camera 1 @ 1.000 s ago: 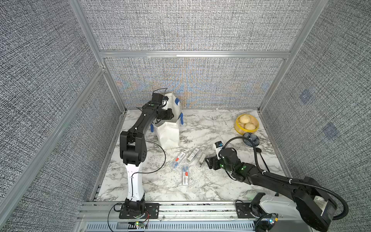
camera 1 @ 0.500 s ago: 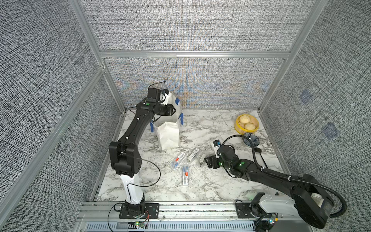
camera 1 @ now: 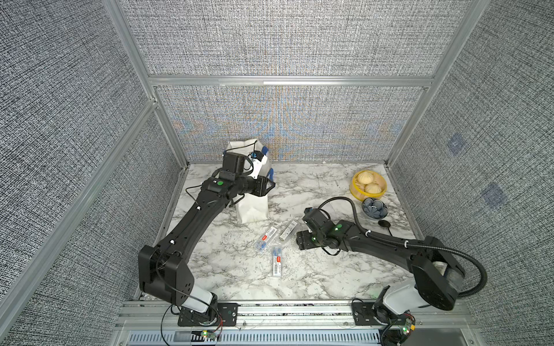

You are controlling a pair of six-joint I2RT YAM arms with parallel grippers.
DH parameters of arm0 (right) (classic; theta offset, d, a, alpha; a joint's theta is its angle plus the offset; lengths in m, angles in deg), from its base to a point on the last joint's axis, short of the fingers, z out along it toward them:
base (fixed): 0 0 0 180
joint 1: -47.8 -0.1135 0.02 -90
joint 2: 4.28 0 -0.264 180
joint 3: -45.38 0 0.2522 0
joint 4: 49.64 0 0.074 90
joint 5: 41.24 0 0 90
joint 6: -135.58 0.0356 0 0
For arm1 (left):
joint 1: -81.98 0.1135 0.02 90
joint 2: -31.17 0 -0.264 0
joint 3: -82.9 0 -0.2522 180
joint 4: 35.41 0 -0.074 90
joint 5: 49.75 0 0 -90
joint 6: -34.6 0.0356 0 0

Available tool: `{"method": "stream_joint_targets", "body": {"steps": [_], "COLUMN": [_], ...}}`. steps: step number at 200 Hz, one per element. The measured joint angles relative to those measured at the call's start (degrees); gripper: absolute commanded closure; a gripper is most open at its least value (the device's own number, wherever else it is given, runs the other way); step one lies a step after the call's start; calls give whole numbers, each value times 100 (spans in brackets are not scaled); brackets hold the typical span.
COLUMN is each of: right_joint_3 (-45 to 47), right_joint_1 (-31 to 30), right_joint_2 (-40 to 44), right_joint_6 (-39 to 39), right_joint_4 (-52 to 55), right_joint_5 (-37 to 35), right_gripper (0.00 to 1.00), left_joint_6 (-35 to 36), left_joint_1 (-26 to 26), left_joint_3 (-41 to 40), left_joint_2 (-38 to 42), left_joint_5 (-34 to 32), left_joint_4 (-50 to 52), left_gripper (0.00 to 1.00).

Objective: Put the compass set into the canvas bag
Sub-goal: Pick up the compass set at the center of the board.

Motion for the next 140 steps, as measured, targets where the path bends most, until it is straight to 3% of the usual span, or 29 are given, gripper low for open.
{"method": "stream_joint_targets", "body": {"steps": [46, 140], "right_joint_3": [-737, -1445], "right_joint_1": [-96, -249], "right_joint_2": [-741, -1676], "right_joint_6": [479, 570], "right_joint_4": [667, 1082], "right_joint_5": [-313, -435], "right_gripper": [16, 16], "left_joint_6": [15, 107], "left_joint_1": [-9, 7], "left_joint_3": [-136, -162], "left_joint_2": [52, 55], "left_joint_5": [48, -48], "left_joint_4": [-208, -203], "left_gripper": [20, 20]}}
